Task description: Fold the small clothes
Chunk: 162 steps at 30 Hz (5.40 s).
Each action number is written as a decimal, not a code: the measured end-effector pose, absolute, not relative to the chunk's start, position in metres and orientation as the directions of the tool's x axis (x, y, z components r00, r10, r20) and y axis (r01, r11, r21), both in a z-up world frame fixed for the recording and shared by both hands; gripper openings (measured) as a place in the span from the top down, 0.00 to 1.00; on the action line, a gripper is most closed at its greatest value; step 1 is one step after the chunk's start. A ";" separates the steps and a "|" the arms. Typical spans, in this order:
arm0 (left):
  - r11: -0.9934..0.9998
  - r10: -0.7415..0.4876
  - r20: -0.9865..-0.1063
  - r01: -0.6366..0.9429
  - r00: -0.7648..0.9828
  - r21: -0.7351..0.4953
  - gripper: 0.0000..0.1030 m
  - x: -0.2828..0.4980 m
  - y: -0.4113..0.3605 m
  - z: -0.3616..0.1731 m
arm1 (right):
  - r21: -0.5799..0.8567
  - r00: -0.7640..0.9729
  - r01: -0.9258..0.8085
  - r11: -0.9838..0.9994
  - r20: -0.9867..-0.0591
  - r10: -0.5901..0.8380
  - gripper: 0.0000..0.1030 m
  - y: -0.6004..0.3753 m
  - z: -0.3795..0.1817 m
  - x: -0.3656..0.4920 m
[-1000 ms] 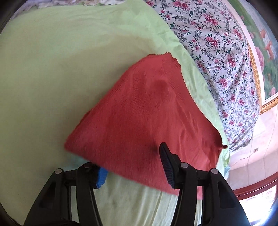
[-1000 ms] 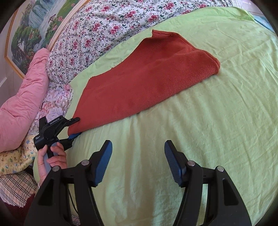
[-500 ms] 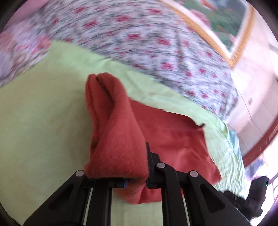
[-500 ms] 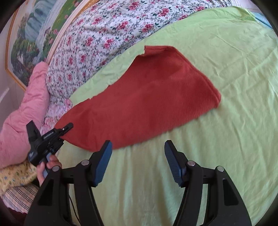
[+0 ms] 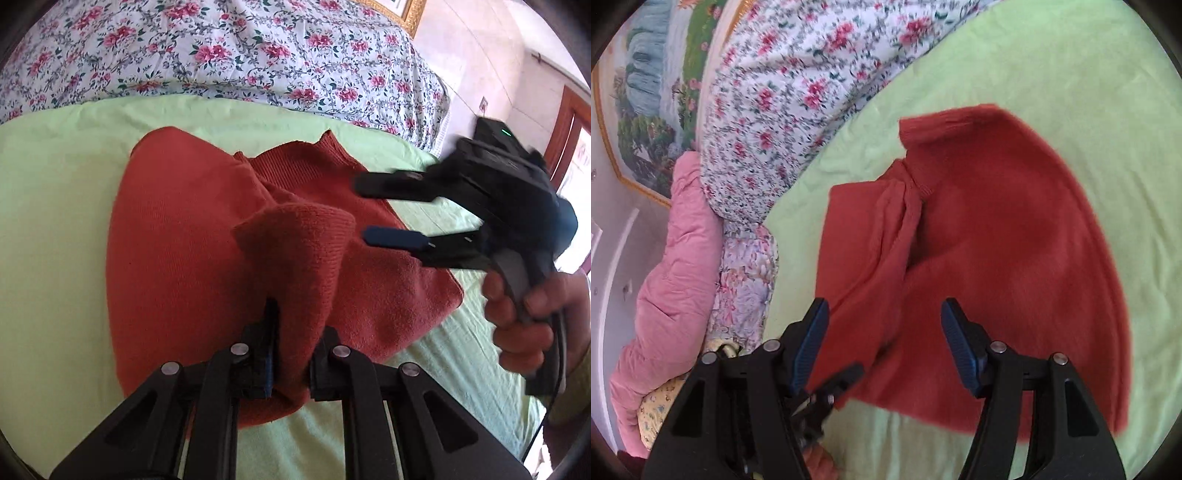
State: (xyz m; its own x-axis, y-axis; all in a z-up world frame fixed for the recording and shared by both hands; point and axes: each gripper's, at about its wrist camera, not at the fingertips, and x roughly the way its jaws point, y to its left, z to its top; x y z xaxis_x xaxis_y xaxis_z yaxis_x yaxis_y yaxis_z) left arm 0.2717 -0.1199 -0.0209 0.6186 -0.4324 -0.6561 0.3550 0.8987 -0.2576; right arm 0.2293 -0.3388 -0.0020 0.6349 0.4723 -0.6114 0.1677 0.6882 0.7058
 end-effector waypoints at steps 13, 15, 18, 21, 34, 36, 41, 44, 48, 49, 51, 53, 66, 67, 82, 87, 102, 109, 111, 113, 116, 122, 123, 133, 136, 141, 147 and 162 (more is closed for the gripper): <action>0.907 -0.400 -0.642 0.381 0.654 -0.177 0.89 0.259 -0.122 -0.009 | 0.595 0.472 0.056 0.802 -0.724 0.503 0.82 -0.284 -0.028 0.337; 0.895 -0.427 -0.618 0.406 0.661 -0.184 0.89 0.254 -0.126 0.002 | 0.619 0.507 0.009 0.786 -0.680 0.530 0.85 -0.291 -0.011 0.334; 0.863 -0.490 -0.591 0.451 0.641 -0.226 0.89 0.256 -0.141 0.015 | 0.601 0.570 -0.057 0.797 -0.636 0.521 0.86 -0.308 0.023 0.321; 0.840 -0.530 -0.585 0.475 0.613 -0.263 0.89 0.261 -0.170 0.018 | 0.542 0.612 -0.058 0.838 -0.644 0.459 0.86 -0.332 0.043 0.305; 0.807 -0.570 -0.642 0.495 0.512 -0.322 0.89 0.281 -0.227 -0.020 | 0.449 0.630 0.109 0.887 -0.721 0.288 0.86 -0.404 0.009 0.270; 0.805 -0.571 -0.652 0.496 0.499 -0.325 0.87 0.283 -0.232 -0.023 | 0.438 0.647 0.105 0.893 -0.712 0.273 0.86 -0.406 0.012 0.270; 0.788 -0.584 -0.664 0.520 0.467 -0.328 0.79 0.275 -0.236 -0.027 | 0.444 0.624 0.152 0.883 -0.736 0.263 0.86 -0.412 -0.010 0.269; 0.778 -0.598 -0.665 0.523 0.448 -0.347 0.72 0.269 -0.229 -0.024 | 0.428 0.631 0.164 0.889 -0.738 0.238 0.74 -0.411 -0.006 0.261; 0.772 -0.610 -0.668 0.508 0.425 -0.382 0.69 0.259 -0.213 -0.020 | 0.407 0.620 0.180 0.895 -0.754 0.218 0.60 -0.410 0.000 0.250; 0.768 -0.616 -0.667 0.505 0.418 -0.393 0.69 0.255 -0.208 -0.019 | 0.407 0.622 0.185 0.895 -0.753 0.214 0.57 -0.411 0.002 0.246; 0.769 -0.618 -0.666 0.497 0.419 -0.401 0.69 0.246 -0.198 -0.016 | 0.408 0.632 0.198 0.891 -0.748 0.202 0.45 -0.413 0.006 0.236; 0.769 -0.621 -0.664 0.487 0.417 -0.413 0.67 0.241 -0.187 -0.013 | 0.411 0.638 0.209 0.887 -0.745 0.195 0.40 -0.413 0.008 0.228; 0.831 -0.555 -0.668 0.305 0.496 -0.465 0.51 0.264 -0.096 -0.006 | 0.447 0.644 0.209 0.870 -0.732 0.222 0.34 -0.407 0.011 0.195; 0.835 -0.550 -0.668 0.296 0.502 -0.465 0.51 0.269 -0.092 -0.006 | 0.448 0.649 0.201 0.871 -0.727 0.224 0.34 -0.405 0.013 0.192; 0.842 -0.530 -0.703 0.193 0.474 -0.504 0.36 0.314 -0.069 -0.027 | 0.451 0.670 0.190 0.872 -0.709 0.220 0.99 -0.388 0.036 0.174; 0.834 -0.540 -0.726 0.153 0.426 -0.531 0.33 0.335 -0.068 -0.045 | 0.438 0.634 0.268 0.858 -0.751 0.184 0.90 -0.403 0.012 0.176; 0.793 -0.605 -0.710 0.191 0.361 -0.579 0.50 0.377 -0.097 -0.072 | 0.523 0.545 0.200 0.828 -0.762 0.349 0.57 -0.388 -0.035 0.236; 0.811 -0.583 -0.678 0.271 0.447 -0.518 0.69 0.340 -0.079 -0.027 | 0.620 0.635 0.154 0.770 -0.659 0.404 0.75 -0.358 -0.012 0.207; 0.823 -0.566 -0.666 0.292 0.487 -0.487 0.69 0.317 -0.061 -0.008 | 0.632 0.643 0.110 0.767 -0.634 0.430 0.76 -0.336 -0.004 0.200; 0.836 -0.547 -0.662 0.292 0.512 -0.465 0.70 0.294 -0.038 0.003 | 0.638 0.649 0.060 0.768 -0.609 0.455 0.76 -0.306 0.003 0.194; 0.857 -0.511 -0.662 0.268 0.549 -0.439 0.70 0.261 0.001 0.012 | 0.652 0.652 -0.008 0.758 -0.571 0.499 0.76 -0.266 0.003 0.186; 0.887 -0.450 -0.673 0.202 0.588 -0.416 0.70 0.208 0.064 0.011 | 0.719 0.598 -0.081 0.690 -0.519 0.611 0.76 -0.197 -0.025 0.185; 0.892 -0.439 -0.675 0.195 0.593 -0.409 0.70 0.202 0.072 0.007 | 0.723 0.587 -0.084 0.686 -0.521 0.620 0.76 -0.189 -0.031 0.186; 0.887 -0.426 -0.713 0.102 0.557 -0.450 0.57 0.182 0.102 -0.051 | 0.690 0.536 -0.002 0.724 -0.611 0.583 0.76 -0.174 -0.067 0.180; 0.887 -0.405 -0.730 0.045 0.550 -0.459 0.40 0.180 0.107 -0.061 | 0.697 0.546 0.031 0.716 -0.612 0.573 0.68 -0.180 -0.070 0.176; 0.877 -0.398 -0.724 0.001 0.563 -0.481 0.39 0.169 0.121 -0.055 | 0.606 0.548 0.065 0.793 -0.686 0.479 0.55 -0.175 -0.053 0.171; 0.916 -0.285 -0.714 -0.036 0.640 -0.399 0.42 0.158 0.132 -0.020 | 0.484 0.644 0.054 0.873 -0.686 0.340 0.55 -0.179 -0.004 0.171; 0.932 -0.336 -0.701 0.112 0.629 -0.346 0.57 0.192 0.098 -0.012 | 0.508 0.539 0.037 0.861 -0.735 0.410 0.90 -0.168 -0.038 0.255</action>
